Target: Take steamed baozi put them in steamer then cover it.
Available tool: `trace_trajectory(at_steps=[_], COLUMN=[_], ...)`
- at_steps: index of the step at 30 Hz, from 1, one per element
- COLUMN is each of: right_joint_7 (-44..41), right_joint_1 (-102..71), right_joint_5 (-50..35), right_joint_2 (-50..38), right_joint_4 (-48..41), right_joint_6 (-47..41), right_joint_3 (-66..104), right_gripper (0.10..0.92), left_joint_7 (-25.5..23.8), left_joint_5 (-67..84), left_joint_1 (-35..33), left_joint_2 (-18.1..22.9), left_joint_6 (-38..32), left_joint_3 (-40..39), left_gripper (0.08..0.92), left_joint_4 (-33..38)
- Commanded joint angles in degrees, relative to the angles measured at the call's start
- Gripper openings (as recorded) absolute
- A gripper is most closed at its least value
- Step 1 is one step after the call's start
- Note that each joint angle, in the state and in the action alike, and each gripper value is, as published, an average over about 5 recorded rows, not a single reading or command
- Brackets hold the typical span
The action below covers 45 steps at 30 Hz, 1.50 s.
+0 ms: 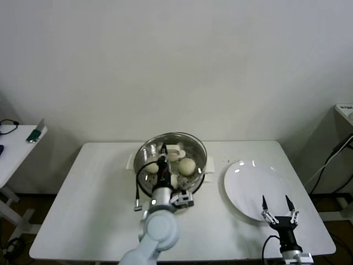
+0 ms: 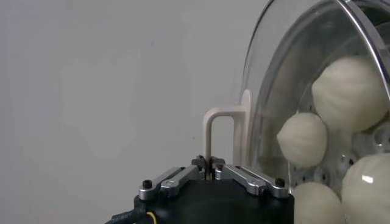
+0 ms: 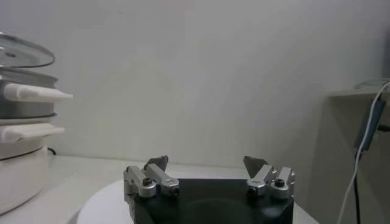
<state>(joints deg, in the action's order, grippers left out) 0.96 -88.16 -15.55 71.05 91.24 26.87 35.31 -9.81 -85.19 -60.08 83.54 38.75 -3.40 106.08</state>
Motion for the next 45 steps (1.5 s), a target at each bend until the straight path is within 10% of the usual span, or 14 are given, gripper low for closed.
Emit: trace_trajectory(at_steps=[1,27,45], right_joint_7=[0.1,-0.3,-1.3], right_joint_1=[-0.1,-0.1,0.0], right_joint_5=[-0.4,-1.5,-1.8], right_joint_2=[0.0,-0.3,-0.4], right_joint_4=[0.0,-0.9,-0.3], right_joint_6=[0.5,0.9,-2.1], right_joint_3=[0.1,0.2,-0.6], right_gripper=[0.823,0.823,0.823], left_joint_7=[1.1,-3.6,-5.0], left_joint_5=[-2.6,-1.7,12.7], left_joint_1=[1.0,1.4,-1.9], left_joint_2=[2.2,-1.0,-13.5], left_joint_6=[0.2,0.4,2.9], left_joint_3=[-1.1,-1.3,-2.9], left_gripper=[0.136,0.146,0.631], left_joint_4=[-5.0,-2.0,16.9])
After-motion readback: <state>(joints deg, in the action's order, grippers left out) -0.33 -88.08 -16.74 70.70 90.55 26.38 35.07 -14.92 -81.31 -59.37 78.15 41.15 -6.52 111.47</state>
